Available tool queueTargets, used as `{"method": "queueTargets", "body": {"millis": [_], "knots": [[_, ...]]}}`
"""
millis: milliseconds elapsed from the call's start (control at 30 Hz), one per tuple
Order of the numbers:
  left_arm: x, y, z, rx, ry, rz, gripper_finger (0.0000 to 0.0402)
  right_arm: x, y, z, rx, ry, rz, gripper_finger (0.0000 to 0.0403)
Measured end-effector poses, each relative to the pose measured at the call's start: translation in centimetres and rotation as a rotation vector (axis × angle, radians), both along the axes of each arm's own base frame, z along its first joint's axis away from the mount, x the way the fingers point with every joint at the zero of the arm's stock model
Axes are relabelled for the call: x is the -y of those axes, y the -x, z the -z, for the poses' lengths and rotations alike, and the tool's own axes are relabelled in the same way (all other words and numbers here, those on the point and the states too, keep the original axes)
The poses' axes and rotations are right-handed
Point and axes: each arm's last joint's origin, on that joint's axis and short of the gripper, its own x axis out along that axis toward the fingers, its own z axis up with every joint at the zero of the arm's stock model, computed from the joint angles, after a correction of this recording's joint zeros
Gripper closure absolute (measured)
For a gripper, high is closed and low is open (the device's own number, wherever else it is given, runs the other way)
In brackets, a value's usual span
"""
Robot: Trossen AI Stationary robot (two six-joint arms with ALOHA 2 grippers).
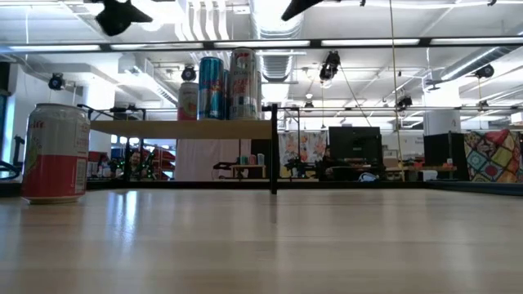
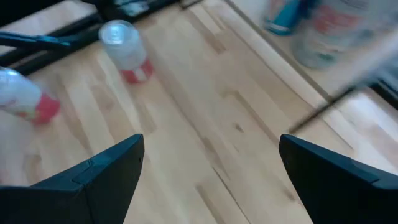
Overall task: Place canned beverage on shelf
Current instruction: Put the top left pink-white soda can on the shelf aligned with the other pink-white soda can
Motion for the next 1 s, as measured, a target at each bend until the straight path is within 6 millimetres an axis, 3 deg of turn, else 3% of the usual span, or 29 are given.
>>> {"method": "queueTargets", "body": {"millis": [200,400,700,833,1000], "knots": [[2.8,0.2,4.0,-0.049,0.2,0.017,0.017,1.6,-1.0,0.1,0.052,-0.007,-0.04,0.004],[4.2,-1.4,7.6,-0.05,0.355,0.197,0.0171,2.3,-0.3,-1.5,0.083,0.02,-0.067,0.004],[4.8,-2.0,9.1,-0.3,0.185,0.169,0.0165,2.7,2.2,-2.5,0.018,0.052,-0.023,0.0039],[4.9,-2.6,10.0,-0.382,0.186,0.186,0.013,2.9,2.9,-2.3,-0.035,0.073,0.008,0.0039],[4.8,-3.1,11.5,-0.532,0.224,0.178,0.0057,3.1,3.4,-2.3,-0.069,0.114,0.023,0.0039]]}}
